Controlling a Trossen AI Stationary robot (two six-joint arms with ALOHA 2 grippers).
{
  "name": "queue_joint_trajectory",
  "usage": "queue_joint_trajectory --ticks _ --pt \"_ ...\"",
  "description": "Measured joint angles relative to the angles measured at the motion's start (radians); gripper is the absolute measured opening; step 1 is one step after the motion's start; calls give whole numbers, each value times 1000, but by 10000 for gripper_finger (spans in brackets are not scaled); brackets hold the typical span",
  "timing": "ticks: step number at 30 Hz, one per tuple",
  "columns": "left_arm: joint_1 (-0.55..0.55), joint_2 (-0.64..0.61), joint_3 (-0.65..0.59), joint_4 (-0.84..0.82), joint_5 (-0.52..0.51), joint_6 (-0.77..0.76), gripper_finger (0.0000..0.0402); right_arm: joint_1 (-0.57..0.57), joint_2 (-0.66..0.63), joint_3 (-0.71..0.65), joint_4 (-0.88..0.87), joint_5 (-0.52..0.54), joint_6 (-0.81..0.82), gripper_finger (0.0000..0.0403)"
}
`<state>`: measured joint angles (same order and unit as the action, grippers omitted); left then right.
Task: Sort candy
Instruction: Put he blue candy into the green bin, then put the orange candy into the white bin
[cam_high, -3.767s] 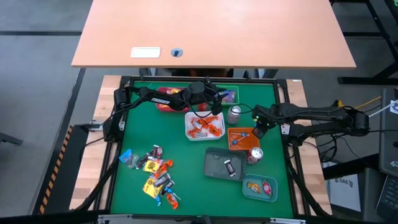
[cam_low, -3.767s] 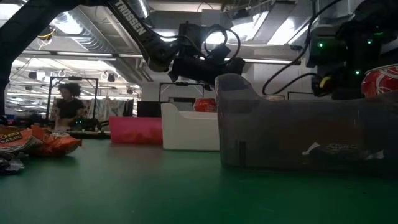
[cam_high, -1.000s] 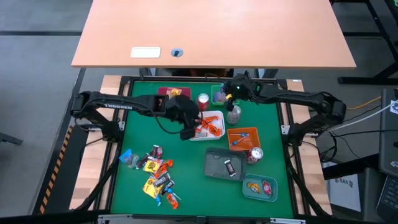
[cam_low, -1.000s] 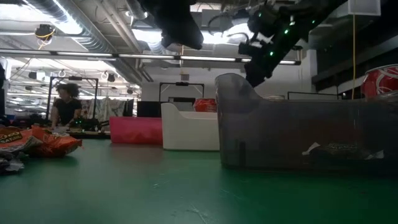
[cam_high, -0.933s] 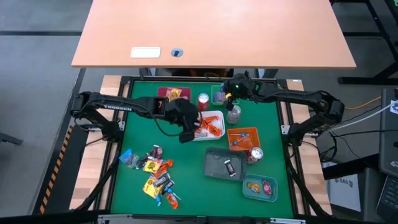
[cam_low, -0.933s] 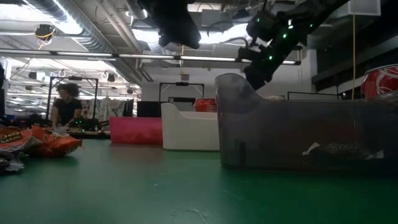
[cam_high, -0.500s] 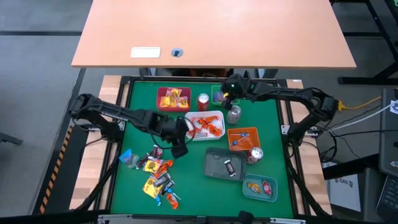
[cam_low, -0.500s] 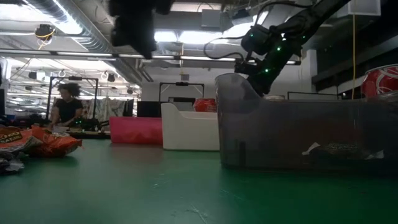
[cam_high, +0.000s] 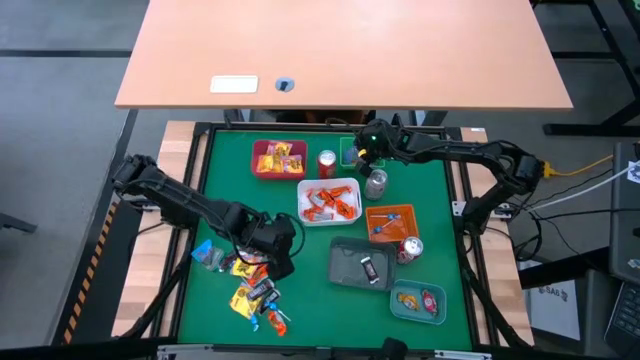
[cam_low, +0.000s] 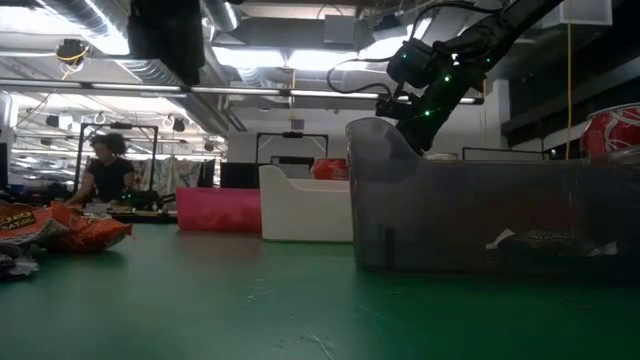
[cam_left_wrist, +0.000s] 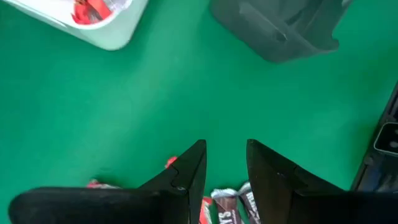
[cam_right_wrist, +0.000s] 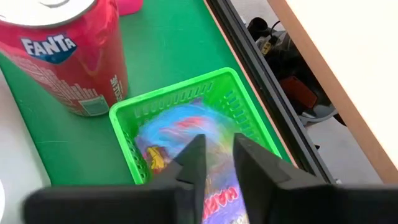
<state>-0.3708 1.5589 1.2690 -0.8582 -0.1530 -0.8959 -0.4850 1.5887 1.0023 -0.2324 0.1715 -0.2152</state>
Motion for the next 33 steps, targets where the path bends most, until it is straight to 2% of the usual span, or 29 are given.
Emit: queue_joint_trajectory --ticks 4,9,13,18,22,29,33 --pt "-18 16 0 -1 7 -21 103 0 0 0 1 0 0 120" --pt "-23 39 0 -9 13 -26 103 0 0 0 1 1 0 144" --pt "-22 68 0 -27 48 -44 117 0 0 0 0 1 0 147" --pt "-23 117 0 -30 85 -34 165 0 -1 0 -1 2 0 146" --pt "-27 159 -1 -32 72 20 195 0 -1 0 -1 4 0 145" --pt "-30 249 0 -44 63 115 199 0 -1 0 -1 18 -1 145" --pt "-29 294 0 -86 95 153 198 0 -10 0 -3 20 -2 145"
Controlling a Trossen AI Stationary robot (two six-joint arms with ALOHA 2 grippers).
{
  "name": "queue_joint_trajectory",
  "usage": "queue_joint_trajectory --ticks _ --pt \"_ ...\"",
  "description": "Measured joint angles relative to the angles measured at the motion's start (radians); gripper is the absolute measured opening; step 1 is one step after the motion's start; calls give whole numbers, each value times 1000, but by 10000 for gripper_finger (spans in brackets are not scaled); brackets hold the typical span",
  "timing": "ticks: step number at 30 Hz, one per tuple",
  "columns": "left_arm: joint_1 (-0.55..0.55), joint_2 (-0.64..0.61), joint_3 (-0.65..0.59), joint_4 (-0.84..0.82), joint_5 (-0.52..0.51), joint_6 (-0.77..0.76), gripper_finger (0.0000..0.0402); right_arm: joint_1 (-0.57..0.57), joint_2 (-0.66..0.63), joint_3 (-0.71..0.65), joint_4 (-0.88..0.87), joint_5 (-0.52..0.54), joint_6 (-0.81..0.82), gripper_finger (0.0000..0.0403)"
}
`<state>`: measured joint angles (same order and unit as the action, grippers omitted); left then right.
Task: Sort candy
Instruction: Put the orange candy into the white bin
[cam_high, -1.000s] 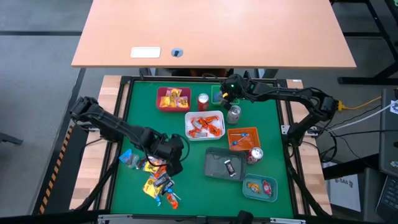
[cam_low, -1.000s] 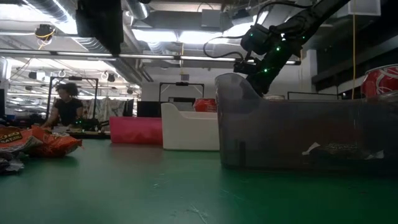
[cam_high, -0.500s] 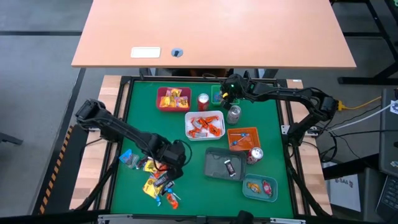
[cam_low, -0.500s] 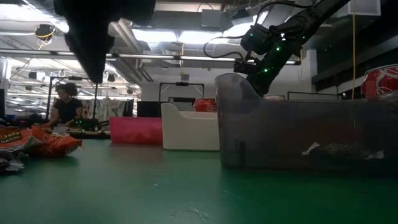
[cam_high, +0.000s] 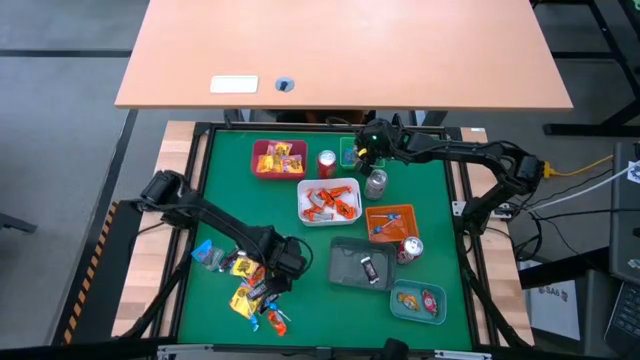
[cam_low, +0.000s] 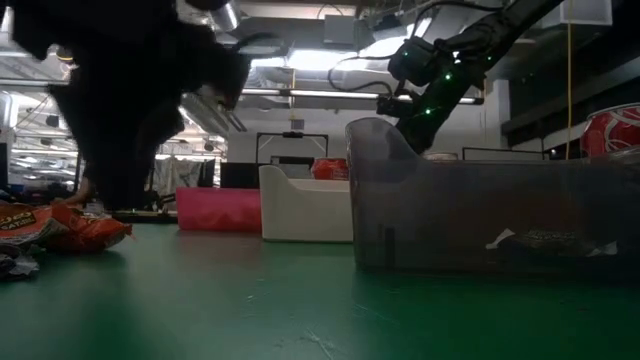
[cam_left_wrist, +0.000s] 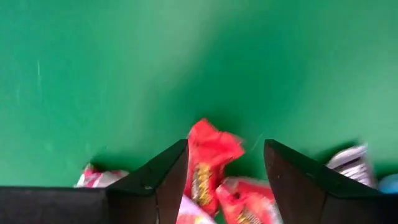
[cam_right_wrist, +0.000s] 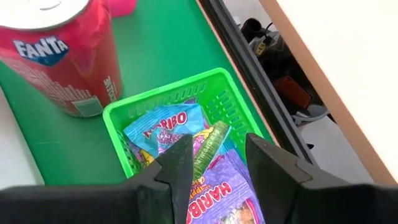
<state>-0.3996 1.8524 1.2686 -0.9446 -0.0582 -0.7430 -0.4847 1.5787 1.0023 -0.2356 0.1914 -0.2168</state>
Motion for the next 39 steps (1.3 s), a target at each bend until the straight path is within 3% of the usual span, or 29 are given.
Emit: queue_joint_trajectory --ticks 12,19,30,39 --pt "-1 91 -5 -49 10 155 197 1 -123 0 -9 -2 -1 145" --pt "5 114 -2 -47 27 230 192 1 -225 0 -69 -90 1 145" --pt "28 113 -4 -42 45 233 101 8 -317 0 -214 -160 49 145" --pt "60 113 -6 -21 88 232 60 137 -352 -1 -297 -153 35 145"
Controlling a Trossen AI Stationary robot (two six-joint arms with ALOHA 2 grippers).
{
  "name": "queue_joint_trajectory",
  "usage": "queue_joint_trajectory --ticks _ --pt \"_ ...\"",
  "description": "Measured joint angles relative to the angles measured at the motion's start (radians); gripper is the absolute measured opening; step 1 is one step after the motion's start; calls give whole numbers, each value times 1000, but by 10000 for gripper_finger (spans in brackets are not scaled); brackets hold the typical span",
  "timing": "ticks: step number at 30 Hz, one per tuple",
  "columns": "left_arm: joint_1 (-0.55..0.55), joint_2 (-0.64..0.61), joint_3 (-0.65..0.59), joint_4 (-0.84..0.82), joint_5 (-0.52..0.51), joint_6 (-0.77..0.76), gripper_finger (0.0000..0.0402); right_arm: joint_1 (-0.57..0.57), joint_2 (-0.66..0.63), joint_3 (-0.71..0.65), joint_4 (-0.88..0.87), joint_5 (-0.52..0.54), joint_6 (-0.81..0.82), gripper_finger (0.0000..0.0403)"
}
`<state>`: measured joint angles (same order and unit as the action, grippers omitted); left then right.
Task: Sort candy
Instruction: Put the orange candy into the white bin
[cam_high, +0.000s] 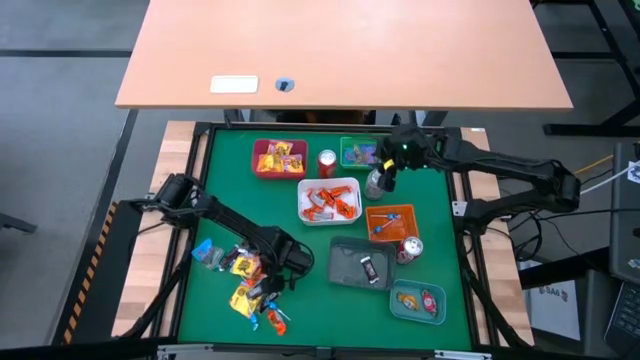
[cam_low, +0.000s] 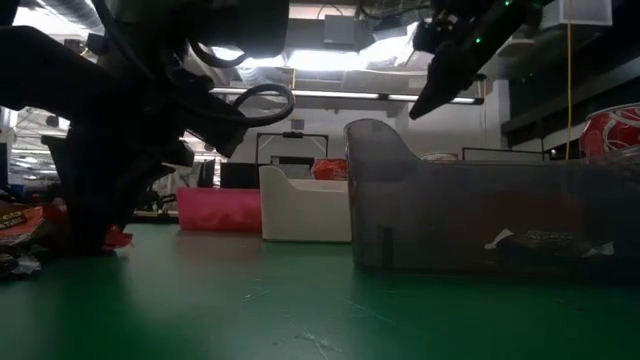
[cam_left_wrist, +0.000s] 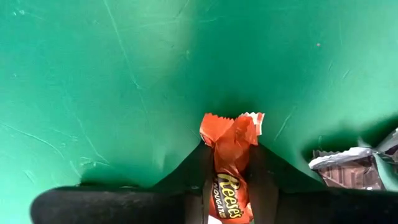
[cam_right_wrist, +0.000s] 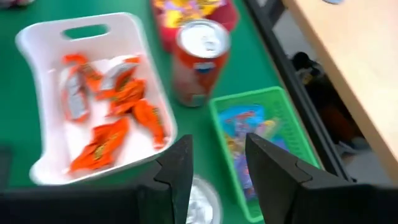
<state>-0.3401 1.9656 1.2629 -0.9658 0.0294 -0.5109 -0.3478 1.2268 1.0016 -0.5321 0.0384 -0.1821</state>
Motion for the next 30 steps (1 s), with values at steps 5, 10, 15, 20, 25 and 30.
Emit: queue_joint_trajectory --ticks 5,10,15,20,25,30 --pt "13 4 21 -3 -4 -1 58 87 -13 0 -33 3 -6 145" --pt "36 8 82 29 -52 -2 58 161 -14 0 -74 3 -6 145" --pt "59 7 154 21 -79 -2 58 222 -19 0 -127 48 -7 145" --pt "93 6 231 16 -80 24 58 262 -57 0 -203 149 -7 145" --pt "133 6 312 19 -83 58 58 279 -112 0 -255 162 11 145" --pt "188 4 388 21 -156 97 58 278 -156 0 -301 161 36 145"
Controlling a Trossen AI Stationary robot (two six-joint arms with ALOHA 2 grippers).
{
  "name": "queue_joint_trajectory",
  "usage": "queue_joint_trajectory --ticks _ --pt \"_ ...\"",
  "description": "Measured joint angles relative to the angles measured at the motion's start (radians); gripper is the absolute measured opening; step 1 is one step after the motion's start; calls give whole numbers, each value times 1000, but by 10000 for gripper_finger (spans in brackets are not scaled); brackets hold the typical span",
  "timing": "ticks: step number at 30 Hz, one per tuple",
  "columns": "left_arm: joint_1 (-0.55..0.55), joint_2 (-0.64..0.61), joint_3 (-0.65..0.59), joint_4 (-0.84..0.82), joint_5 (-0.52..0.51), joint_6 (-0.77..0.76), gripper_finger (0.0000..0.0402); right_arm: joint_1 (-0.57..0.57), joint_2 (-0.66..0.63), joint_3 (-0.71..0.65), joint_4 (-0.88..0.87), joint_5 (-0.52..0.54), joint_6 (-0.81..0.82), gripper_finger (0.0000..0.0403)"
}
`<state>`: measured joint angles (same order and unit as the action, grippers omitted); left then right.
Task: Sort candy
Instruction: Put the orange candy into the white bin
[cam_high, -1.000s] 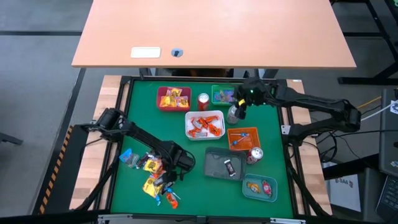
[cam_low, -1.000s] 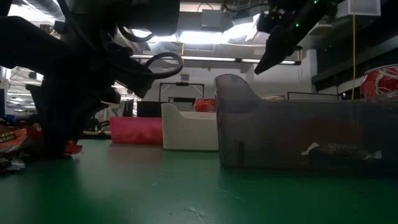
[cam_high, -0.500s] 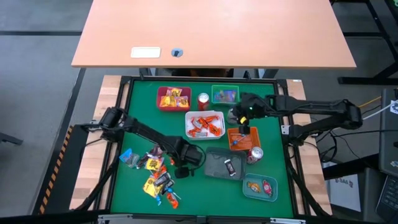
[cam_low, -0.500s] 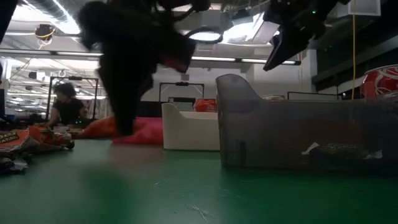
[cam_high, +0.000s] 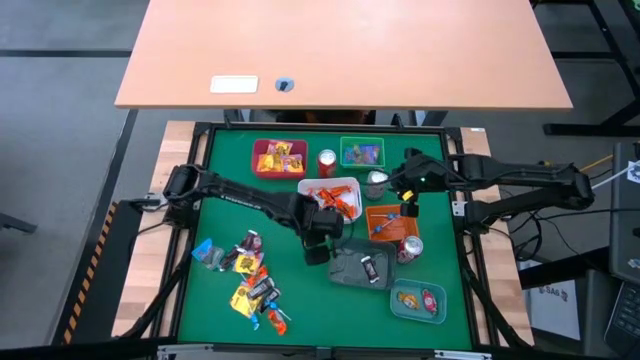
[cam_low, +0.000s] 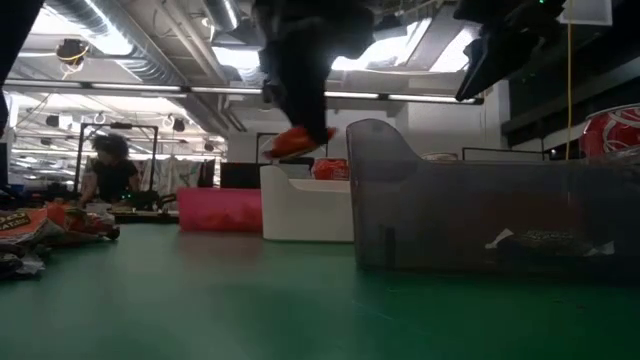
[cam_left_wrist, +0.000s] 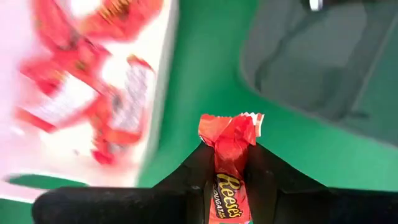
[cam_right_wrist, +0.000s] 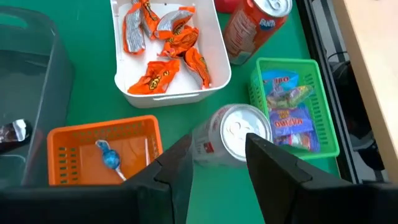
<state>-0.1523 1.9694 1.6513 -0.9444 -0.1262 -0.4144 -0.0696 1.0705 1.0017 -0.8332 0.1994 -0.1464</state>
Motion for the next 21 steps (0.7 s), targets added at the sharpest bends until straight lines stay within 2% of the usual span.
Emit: queue_joint_trajectory --ticks 9,18,21 --pt "101 -1 20 137 -206 119 58 0 -12 -26 -18 0 10 145" --pt "171 -1 20 149 -223 167 59 0 -11 -63 -30 -1 10 145" --pt "184 -1 20 150 -223 189 72 -1 -11 -63 -29 -1 10 145"
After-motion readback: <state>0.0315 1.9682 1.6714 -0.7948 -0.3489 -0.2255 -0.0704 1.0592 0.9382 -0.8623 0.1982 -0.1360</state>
